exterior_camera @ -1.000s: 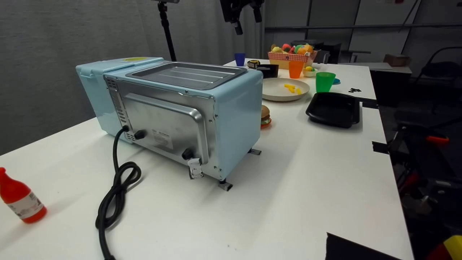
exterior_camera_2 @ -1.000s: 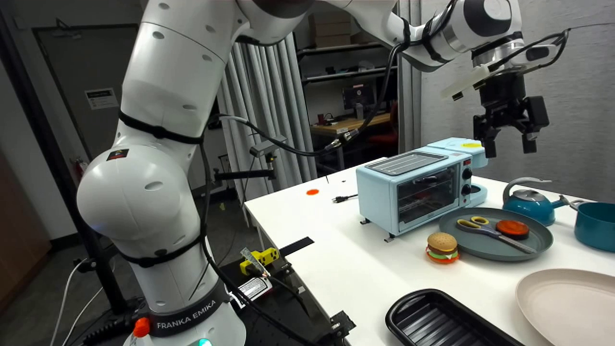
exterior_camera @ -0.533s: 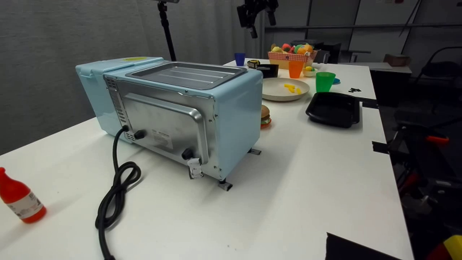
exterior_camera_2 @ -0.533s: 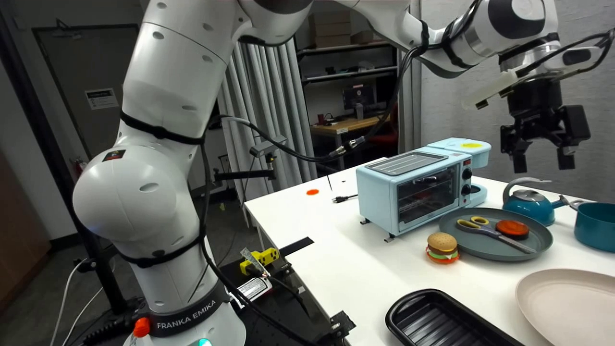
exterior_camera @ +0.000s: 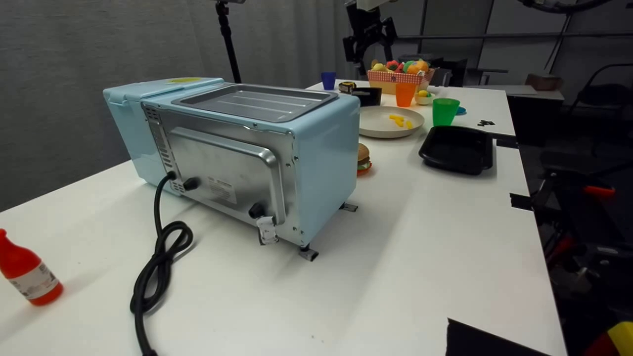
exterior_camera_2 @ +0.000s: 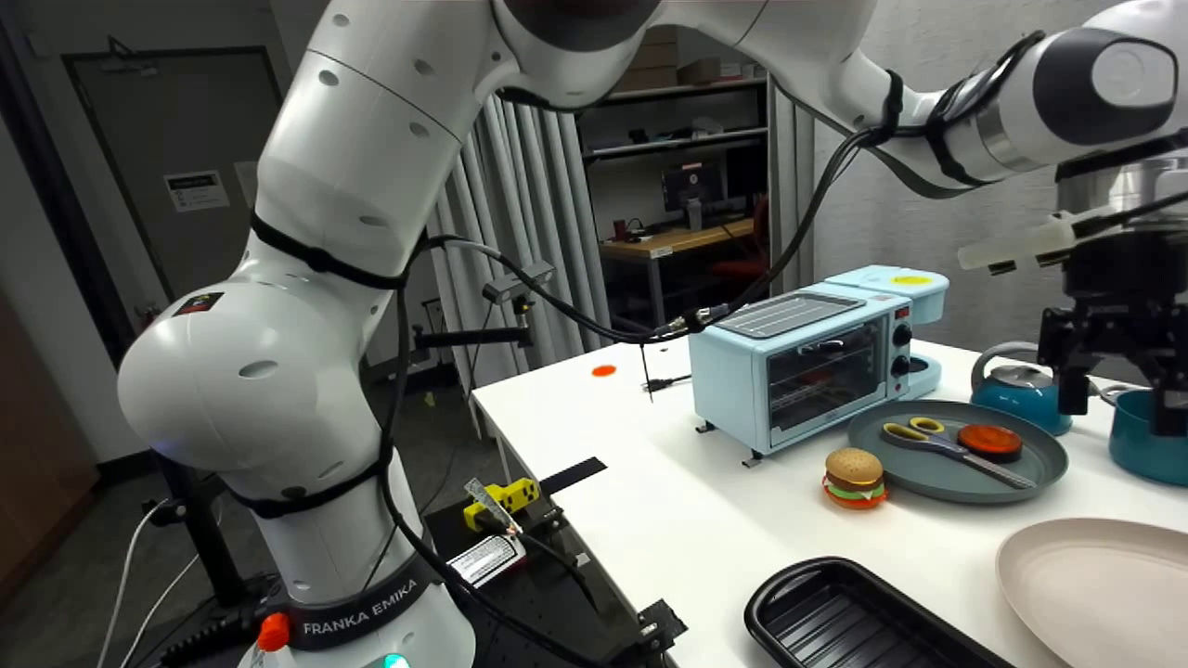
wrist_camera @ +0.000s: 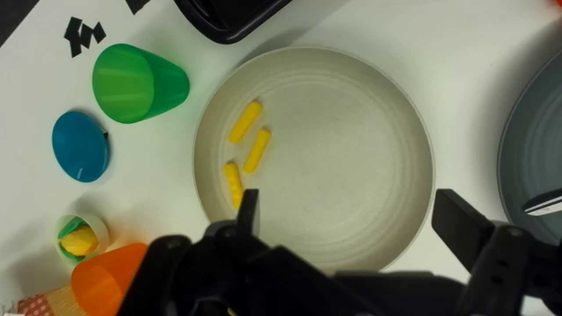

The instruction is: Put two of the yellow objects on the plate into the green cup

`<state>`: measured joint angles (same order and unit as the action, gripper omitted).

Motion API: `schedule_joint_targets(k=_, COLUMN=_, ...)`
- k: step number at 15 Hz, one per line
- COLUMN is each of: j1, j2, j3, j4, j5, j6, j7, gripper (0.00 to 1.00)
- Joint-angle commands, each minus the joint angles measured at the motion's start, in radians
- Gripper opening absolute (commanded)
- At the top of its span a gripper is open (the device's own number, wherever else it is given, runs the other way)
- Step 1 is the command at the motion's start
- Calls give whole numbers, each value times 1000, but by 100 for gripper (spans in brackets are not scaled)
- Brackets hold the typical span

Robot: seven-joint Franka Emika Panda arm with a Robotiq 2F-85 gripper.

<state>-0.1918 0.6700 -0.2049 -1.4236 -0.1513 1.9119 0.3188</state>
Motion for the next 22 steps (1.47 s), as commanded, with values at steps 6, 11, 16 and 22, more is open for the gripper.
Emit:
schedule_joint_targets(k=6, j1=-61, j2=178, j3=-9, j4=141, j5=152, j6=29, j7=60, gripper=100)
schedule_joint_targets(k=11, j1=-79, j2=205, j3=-36, j4=152, j5=143, j6=42, j7=71, gripper=100)
schedule_joint_targets(k=16, j1=-93, j2=216, j3=-62, j4=157, j5=133, j6=31, j7=69, gripper=100)
schedule_joint_targets(k=22, j1=-86, j2=197, j3=-61, j4=123, j5=127, j6=32, j7=62, gripper=100)
